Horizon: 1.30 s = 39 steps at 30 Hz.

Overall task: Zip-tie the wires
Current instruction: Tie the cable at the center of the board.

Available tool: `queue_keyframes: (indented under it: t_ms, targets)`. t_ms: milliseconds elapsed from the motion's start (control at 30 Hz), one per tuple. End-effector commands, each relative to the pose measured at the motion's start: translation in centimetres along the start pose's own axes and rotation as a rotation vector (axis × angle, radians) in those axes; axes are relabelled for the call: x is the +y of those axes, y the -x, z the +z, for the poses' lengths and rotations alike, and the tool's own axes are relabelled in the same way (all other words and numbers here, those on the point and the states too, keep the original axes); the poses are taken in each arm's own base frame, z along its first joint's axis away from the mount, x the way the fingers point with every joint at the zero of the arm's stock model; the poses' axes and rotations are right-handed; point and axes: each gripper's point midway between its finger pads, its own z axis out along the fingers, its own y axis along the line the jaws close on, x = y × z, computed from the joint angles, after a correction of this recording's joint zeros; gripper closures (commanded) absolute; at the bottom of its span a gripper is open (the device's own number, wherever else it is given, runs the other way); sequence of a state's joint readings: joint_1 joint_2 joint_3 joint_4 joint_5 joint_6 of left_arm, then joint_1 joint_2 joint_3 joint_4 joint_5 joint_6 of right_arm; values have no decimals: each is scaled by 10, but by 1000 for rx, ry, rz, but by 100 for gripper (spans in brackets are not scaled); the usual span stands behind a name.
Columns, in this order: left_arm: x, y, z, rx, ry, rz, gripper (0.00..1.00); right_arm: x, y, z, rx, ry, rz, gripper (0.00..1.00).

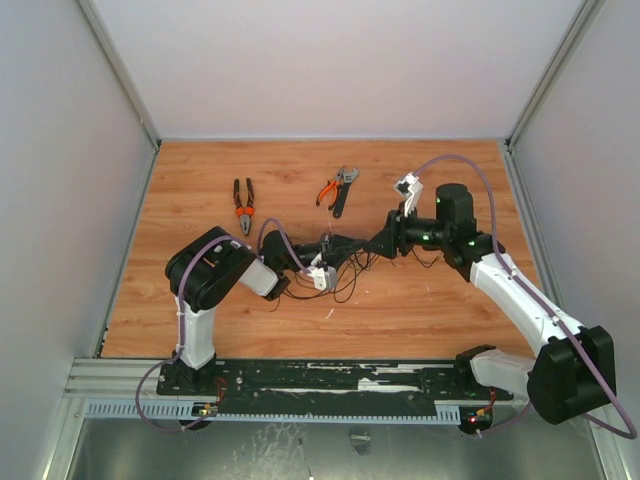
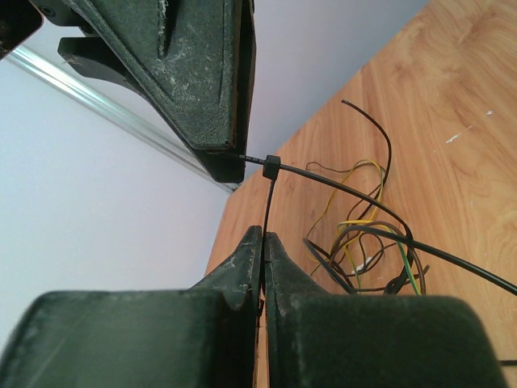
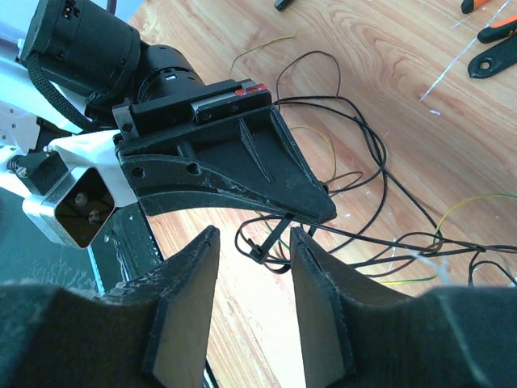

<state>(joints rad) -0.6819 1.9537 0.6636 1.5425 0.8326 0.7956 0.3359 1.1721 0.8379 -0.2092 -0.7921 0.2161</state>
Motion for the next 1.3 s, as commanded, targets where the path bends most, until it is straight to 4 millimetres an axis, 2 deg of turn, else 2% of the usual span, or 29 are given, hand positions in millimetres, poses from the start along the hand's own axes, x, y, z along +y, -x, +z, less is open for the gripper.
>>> queue_keyframes:
  t_ms: [0,1000,1267]
  targets:
    - [34,32,1,-99,87,140,100,0,-1,-1,-13,10,-13,60]
    - [34,31,1,-98,89,137,100,1,-9,7,-2,36,8,79]
    - [35,32,1,-99,91,138,100,0,-12,8,4,39,12,80]
